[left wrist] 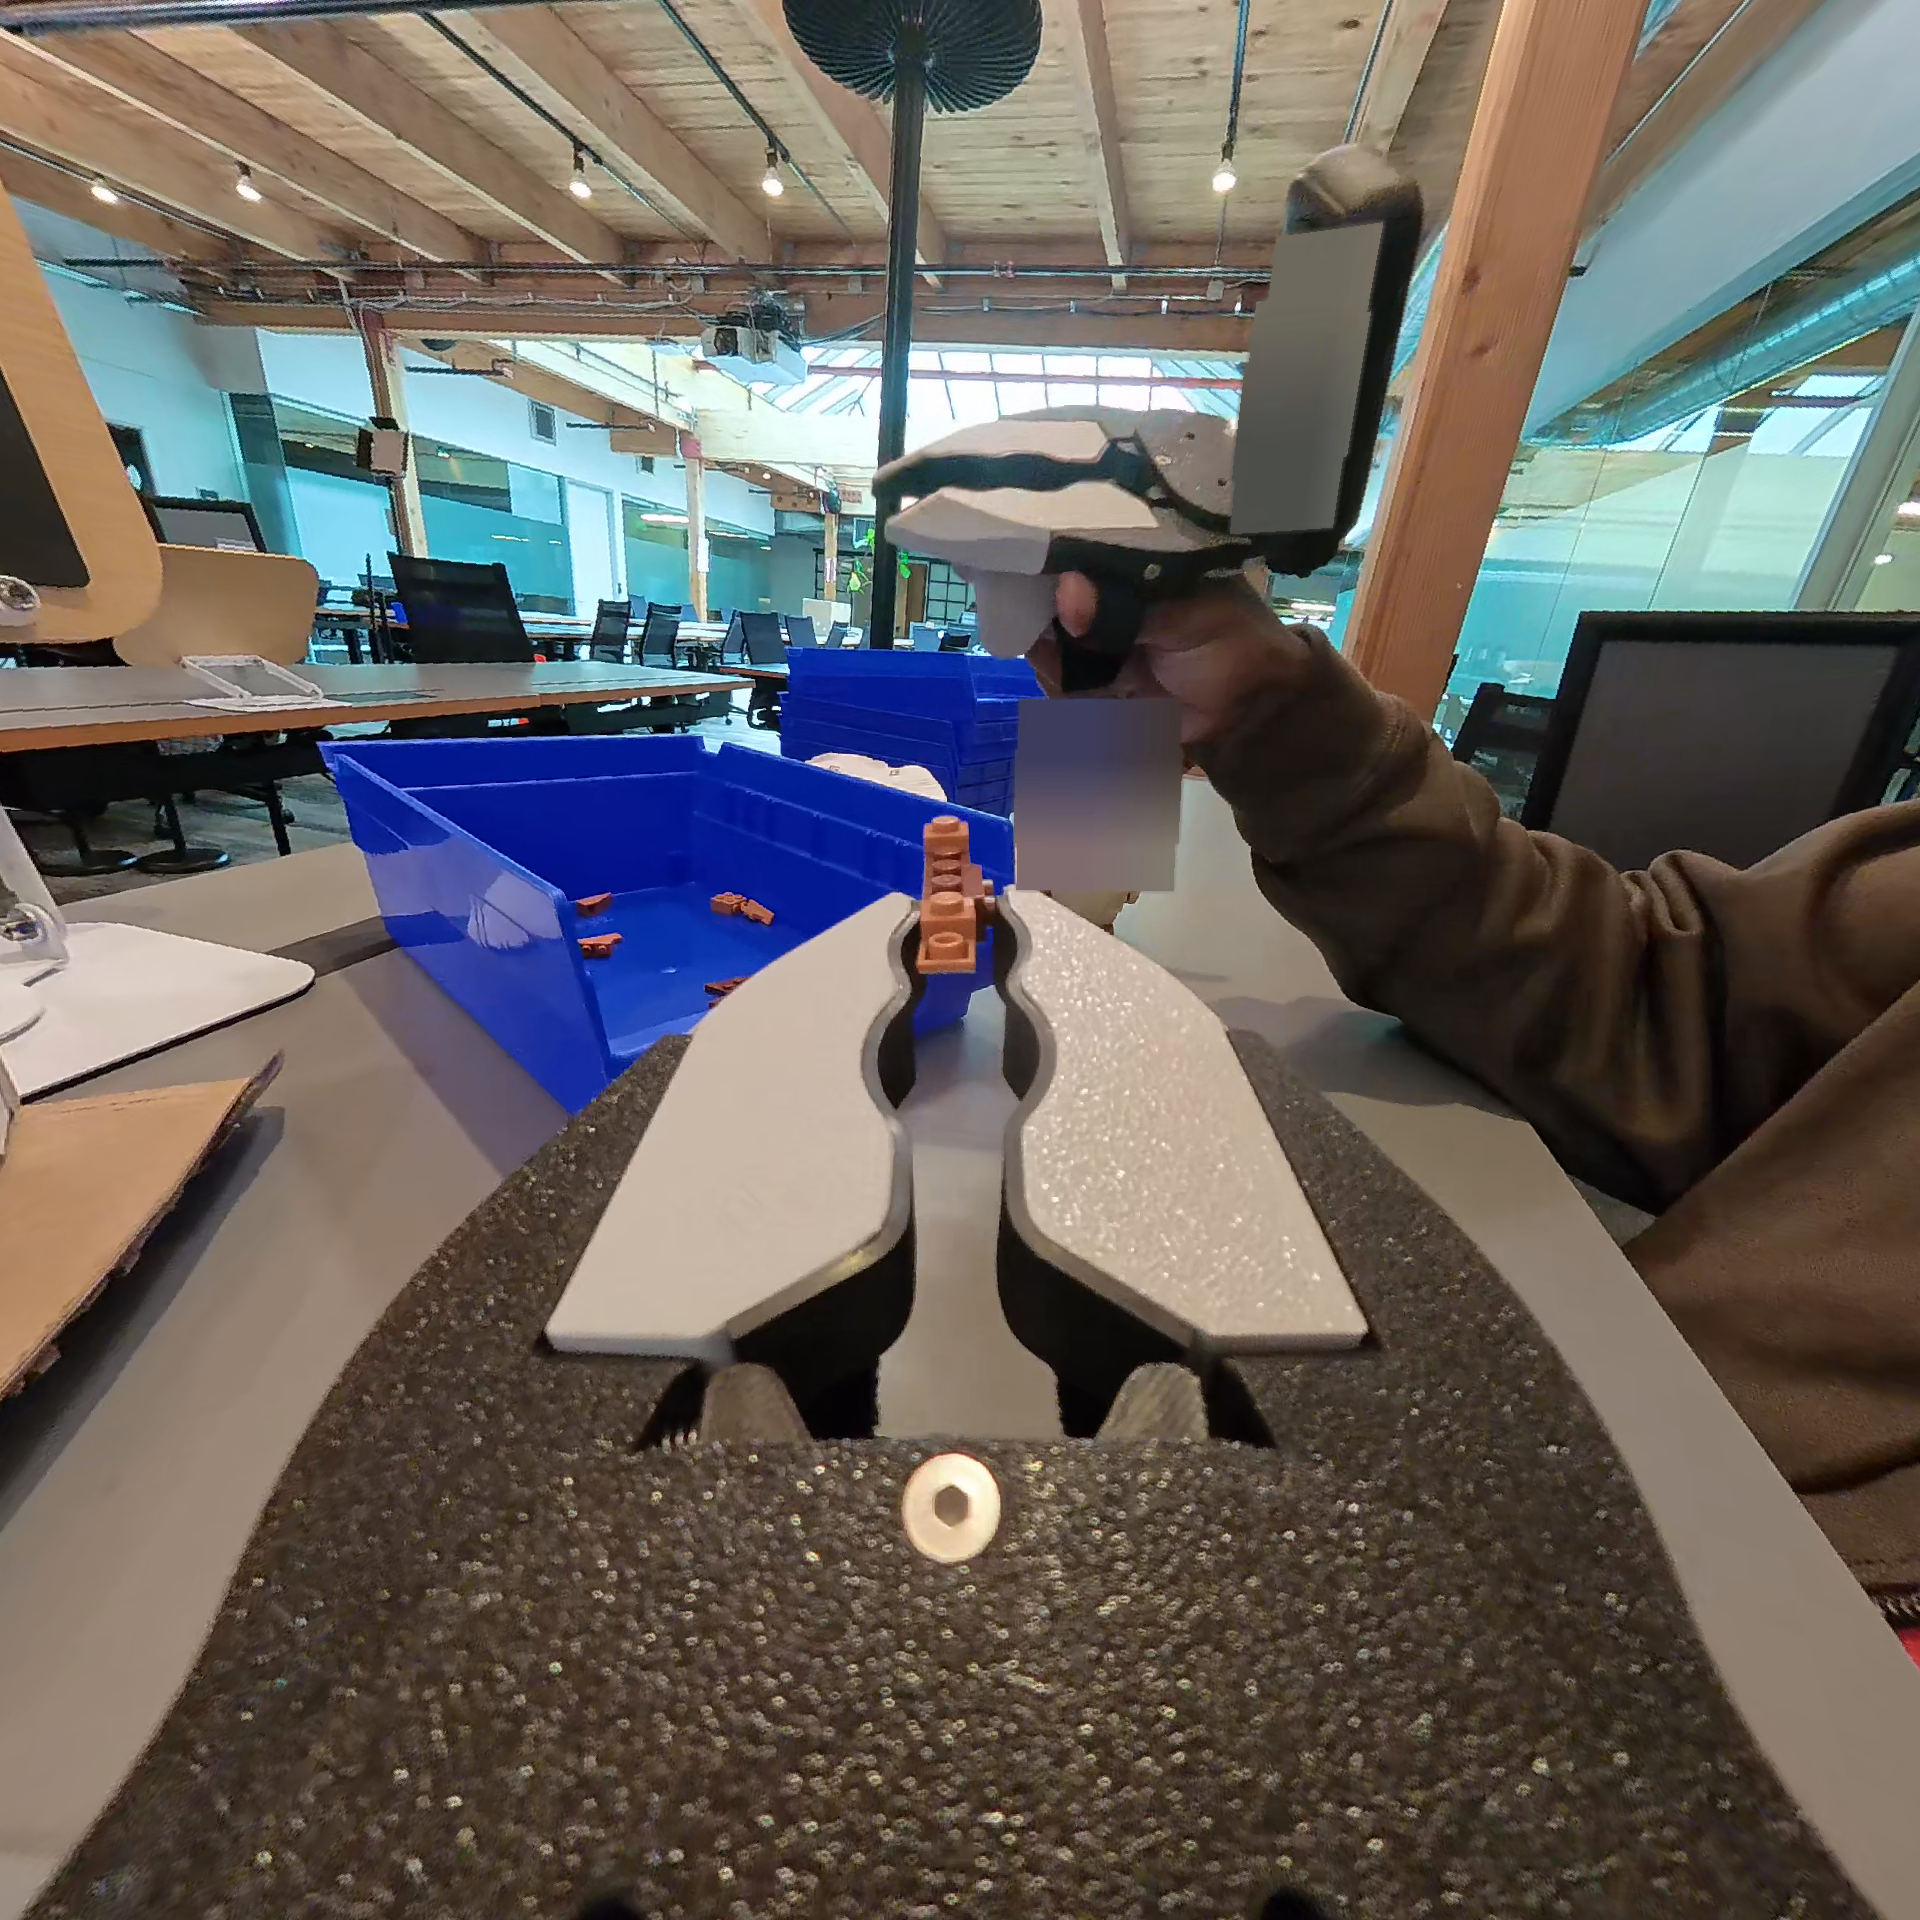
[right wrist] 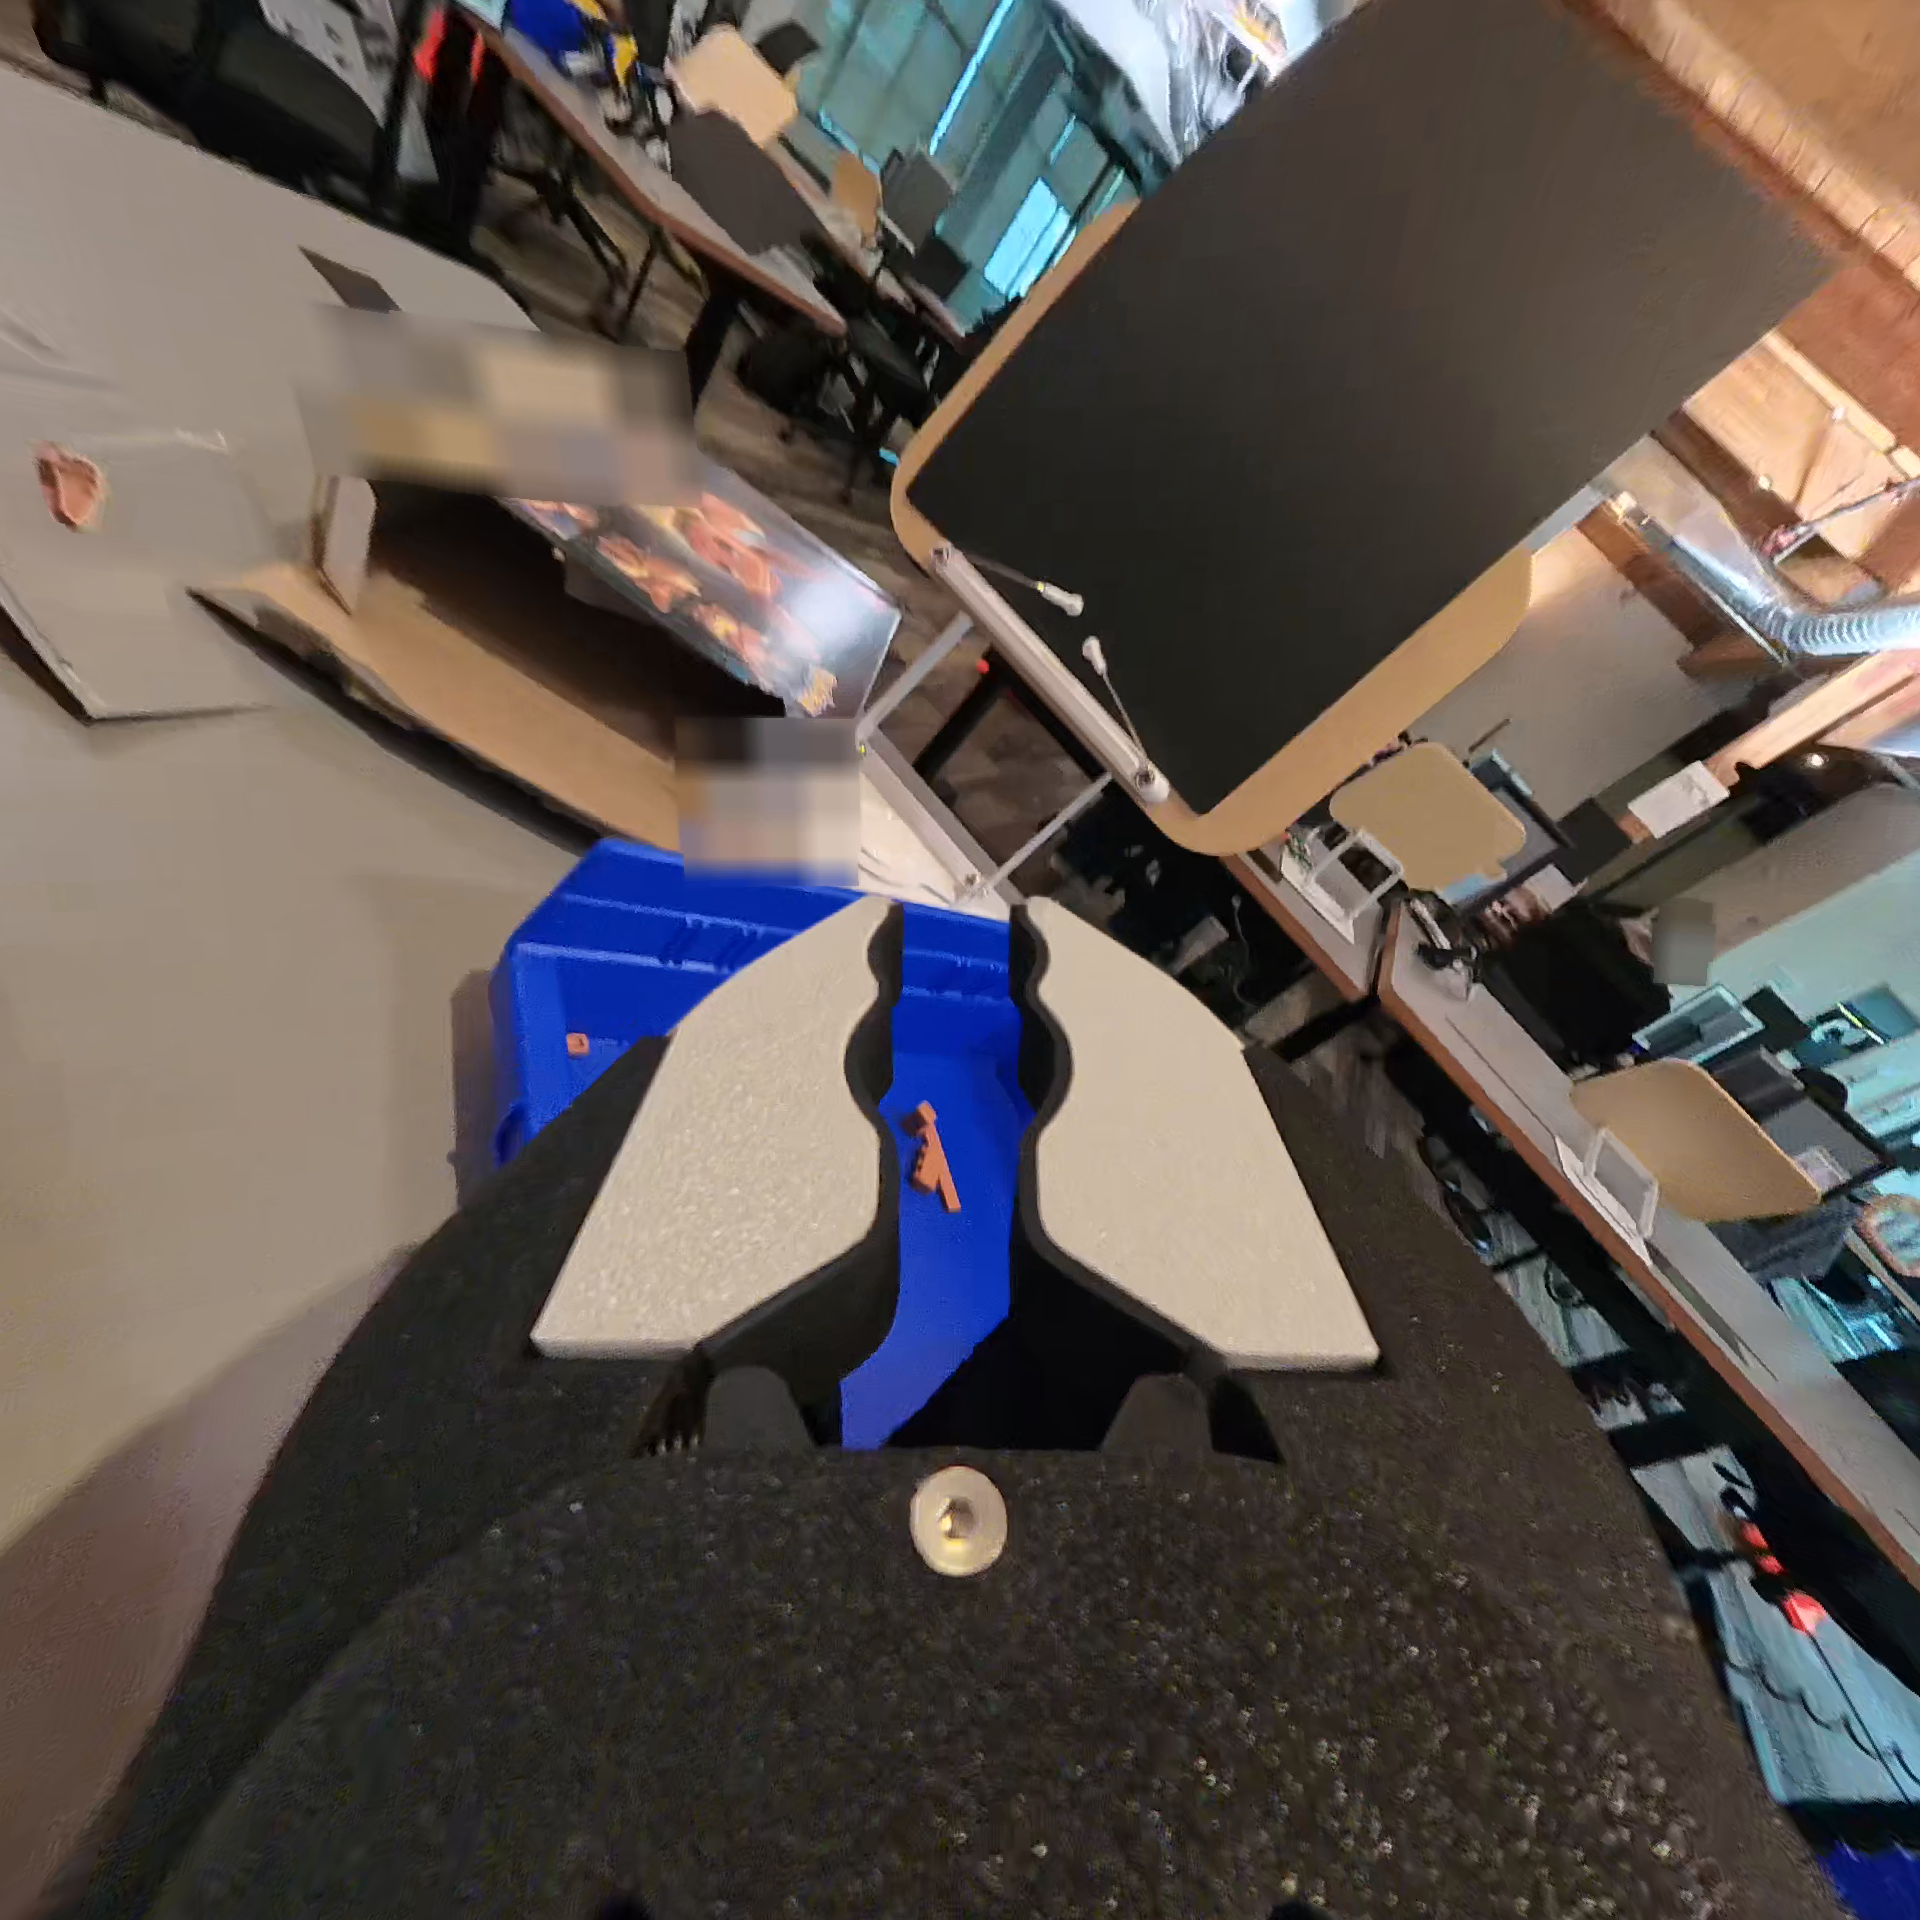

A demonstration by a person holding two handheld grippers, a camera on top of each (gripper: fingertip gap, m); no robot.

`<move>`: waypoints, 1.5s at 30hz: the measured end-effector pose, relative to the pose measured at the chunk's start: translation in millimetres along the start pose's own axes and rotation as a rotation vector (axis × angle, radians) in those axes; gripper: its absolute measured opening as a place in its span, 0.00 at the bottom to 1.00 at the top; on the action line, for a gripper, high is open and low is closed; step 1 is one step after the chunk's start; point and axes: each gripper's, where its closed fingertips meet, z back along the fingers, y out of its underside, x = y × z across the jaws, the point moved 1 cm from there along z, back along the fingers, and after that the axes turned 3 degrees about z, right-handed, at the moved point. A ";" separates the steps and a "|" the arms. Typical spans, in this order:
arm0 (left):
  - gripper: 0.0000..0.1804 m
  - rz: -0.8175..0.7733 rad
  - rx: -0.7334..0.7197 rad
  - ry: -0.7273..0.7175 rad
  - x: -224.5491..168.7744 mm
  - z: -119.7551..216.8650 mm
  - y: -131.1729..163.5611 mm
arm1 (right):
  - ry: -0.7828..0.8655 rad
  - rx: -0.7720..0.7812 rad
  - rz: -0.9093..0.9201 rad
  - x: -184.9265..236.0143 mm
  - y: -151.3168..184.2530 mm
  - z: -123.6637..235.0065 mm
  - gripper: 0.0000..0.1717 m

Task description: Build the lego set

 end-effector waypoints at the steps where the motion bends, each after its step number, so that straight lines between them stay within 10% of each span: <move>1: 0.06 0.001 -0.001 0.000 0.1 0.1 0.0 | -0.004 0.023 0.005 0.9 3.5 -2.4 0.11; 32: 0.06 -0.028 0.012 0.015 -5.3 -1.1 0.2 | -0.008 0.121 -0.059 -4.1 20.6 -12.3 0.08; 45: 0.06 -0.074 0.007 0.003 -5.4 2.6 -5.6 | -0.617 1.480 0.314 -7.7 203.9 -73.2 0.11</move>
